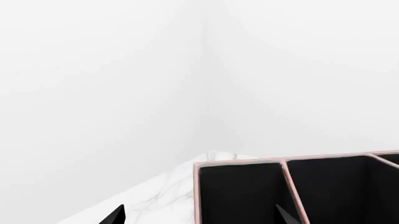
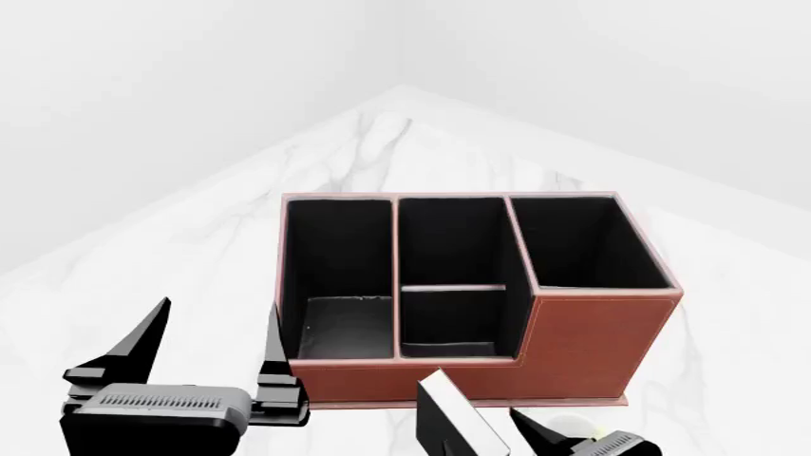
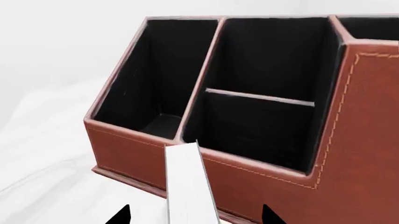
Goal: Pick up the book and place it in the right compartment of the caddy.
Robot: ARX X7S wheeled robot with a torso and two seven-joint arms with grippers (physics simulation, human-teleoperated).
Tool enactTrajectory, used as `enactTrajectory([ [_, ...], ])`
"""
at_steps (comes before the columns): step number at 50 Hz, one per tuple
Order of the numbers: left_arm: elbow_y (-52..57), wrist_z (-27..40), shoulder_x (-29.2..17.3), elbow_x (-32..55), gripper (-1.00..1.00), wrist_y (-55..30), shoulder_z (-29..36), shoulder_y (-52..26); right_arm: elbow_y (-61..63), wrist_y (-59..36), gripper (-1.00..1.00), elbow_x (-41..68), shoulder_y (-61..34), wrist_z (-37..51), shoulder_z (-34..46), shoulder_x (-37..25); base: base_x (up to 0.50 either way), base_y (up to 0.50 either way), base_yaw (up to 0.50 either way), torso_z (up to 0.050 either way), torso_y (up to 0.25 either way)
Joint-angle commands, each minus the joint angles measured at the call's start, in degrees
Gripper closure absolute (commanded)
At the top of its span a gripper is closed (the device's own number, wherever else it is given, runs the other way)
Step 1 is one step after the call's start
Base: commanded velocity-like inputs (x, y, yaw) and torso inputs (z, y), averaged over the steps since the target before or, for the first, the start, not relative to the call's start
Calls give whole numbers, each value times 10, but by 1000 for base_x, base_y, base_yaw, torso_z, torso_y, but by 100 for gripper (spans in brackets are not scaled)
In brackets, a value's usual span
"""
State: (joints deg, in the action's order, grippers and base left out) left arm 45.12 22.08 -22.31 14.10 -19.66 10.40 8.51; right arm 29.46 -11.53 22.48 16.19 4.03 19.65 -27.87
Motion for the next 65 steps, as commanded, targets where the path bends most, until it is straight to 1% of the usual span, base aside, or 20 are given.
enactTrajectory([
  [1, 0, 2, -2, 0, -100, 2, 3, 0, -32, 19, -100, -2, 4, -7, 5, 8, 0, 0, 0, 0, 0],
  [17, 0, 4, -4, 2, -100, 3, 5, 0, -70, 31, -100, -6, -3, -12, 13, 18, 0, 0, 0, 0, 0],
  [36, 0, 7, -7, 5, -100, 3, 6, -1, -73, 31, -100, -6, -5, -11, 18, 17, 0, 0, 0, 0, 0],
  [37, 0, 7, -7, 5, -100, 3, 6, -1, -71, 30, 100, -6, -5, -10, 18, 17, 0, 0, 0, 0, 0],
  [38, 0, 7, -7, 5, -100, 3, 6, -2, -50, 17, 100, 0, -5, -5, 15, 11, 0, 0, 0, 0, 0],
  [41, -1, 8, -8, 6, -100, 3, 6, -2, -69, 35, 100, -7, -4, -11, 19, 16, 0, 0, 0, 0, 0],
  [53, -2, 10, -9, 6, -100, 4, 9, -2, -66, 42, 100, -8, -1, -11, 20, 13, 0, 0, 0, 0, 0],
  [65, -1, 12, -11, 7, -100, 4, 9, -3, -32, 43, 100, -6, 5, -3, 13, 1, 0, 0, 0, 0, 1],
])
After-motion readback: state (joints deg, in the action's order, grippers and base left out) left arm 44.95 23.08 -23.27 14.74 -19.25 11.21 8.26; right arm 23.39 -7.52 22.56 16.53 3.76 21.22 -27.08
